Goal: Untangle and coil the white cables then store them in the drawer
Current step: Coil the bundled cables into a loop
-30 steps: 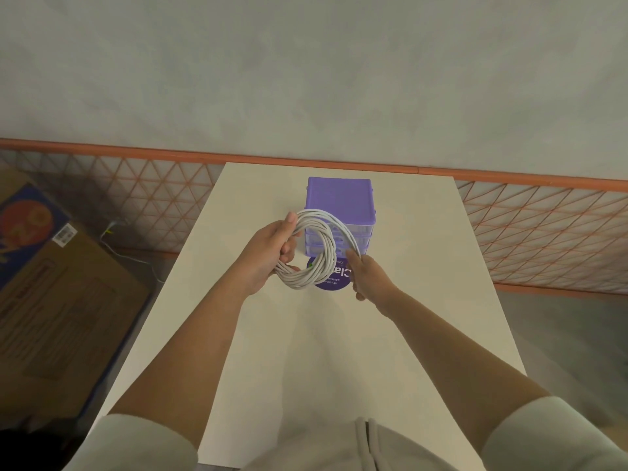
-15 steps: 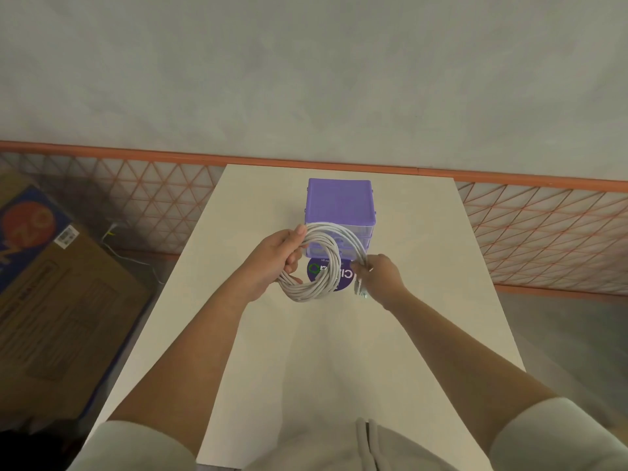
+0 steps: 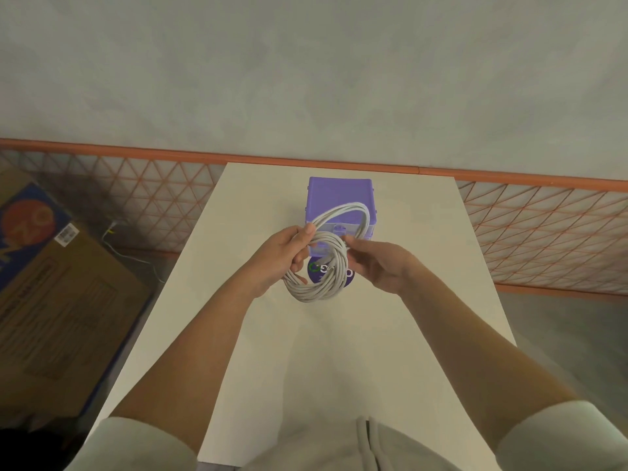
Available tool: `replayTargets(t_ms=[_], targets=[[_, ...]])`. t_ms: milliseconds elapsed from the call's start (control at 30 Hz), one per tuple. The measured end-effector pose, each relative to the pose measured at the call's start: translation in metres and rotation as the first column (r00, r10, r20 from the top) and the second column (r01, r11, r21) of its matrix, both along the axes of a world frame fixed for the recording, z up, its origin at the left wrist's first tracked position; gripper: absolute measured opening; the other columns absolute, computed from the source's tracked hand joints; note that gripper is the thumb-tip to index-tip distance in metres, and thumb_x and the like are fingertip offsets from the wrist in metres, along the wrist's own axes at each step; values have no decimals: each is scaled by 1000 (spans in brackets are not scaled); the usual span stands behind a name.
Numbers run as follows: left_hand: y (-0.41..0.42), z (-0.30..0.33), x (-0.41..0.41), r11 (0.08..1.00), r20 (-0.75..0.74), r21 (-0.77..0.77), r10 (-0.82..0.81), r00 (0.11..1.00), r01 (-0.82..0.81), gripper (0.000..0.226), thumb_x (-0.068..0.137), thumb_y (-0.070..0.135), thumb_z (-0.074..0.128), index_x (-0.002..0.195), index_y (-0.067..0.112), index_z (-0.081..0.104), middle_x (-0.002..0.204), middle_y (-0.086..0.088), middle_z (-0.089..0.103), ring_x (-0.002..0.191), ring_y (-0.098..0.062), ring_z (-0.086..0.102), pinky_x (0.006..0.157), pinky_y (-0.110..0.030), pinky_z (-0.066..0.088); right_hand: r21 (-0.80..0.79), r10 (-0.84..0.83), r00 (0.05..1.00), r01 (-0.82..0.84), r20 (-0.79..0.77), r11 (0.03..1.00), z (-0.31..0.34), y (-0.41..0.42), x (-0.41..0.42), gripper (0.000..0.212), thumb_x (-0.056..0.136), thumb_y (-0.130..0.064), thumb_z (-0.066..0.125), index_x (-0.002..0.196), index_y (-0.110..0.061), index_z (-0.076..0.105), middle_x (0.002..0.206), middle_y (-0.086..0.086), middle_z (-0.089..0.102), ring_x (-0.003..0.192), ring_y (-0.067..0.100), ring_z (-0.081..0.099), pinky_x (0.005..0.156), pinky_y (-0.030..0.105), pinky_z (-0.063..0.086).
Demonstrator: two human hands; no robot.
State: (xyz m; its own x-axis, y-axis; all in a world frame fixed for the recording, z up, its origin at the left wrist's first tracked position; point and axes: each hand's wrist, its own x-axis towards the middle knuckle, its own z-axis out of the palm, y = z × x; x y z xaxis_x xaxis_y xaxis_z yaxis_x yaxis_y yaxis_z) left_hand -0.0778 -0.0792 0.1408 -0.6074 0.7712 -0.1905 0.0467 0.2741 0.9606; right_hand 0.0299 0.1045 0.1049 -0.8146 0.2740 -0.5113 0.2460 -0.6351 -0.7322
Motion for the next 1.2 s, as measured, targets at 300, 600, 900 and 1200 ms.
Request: replayTargets(t_ms=[300,600,900,1200], targets=[[4,0,2,1000,8,20,4,1000,-4,46,96,57,40,88,13,49,62,6,38,53,-9,37,56,-18,33,52,192,978,-197,77,979,9,-17,-2,20,90,-20,62,107,-10,67,98,8,66,81,19,61,78,30,47],[5,-10,0,997,-21,-20,71,997,-72,41,96,56,44,85,18,55,70,2,49,59,-10,45,58,-18,39,143,347,930,-362,118,921,19,-19,1,26,94,-34,54,111,-17,64,113,9,66,87,20,63,89,41,42],[6,-15,-2,996,-101,-13,88,991,-89,39,96,55,45,92,18,57,69,6,52,57,-6,47,58,-19,39,134,318,947,-321,47,937,35,-25,4,41,88,-51,55,105,-16,69,96,6,69,83,22,63,71,30,51],[6,-6,-3,970,33,127,203,979,-206,35,87,43,68,85,9,58,59,4,46,52,-10,42,58,-27,53,491,298,899,-428,323,759,22,-41,-12,26,74,-25,77,94,-10,70,89,6,70,84,20,62,72,27,46]])
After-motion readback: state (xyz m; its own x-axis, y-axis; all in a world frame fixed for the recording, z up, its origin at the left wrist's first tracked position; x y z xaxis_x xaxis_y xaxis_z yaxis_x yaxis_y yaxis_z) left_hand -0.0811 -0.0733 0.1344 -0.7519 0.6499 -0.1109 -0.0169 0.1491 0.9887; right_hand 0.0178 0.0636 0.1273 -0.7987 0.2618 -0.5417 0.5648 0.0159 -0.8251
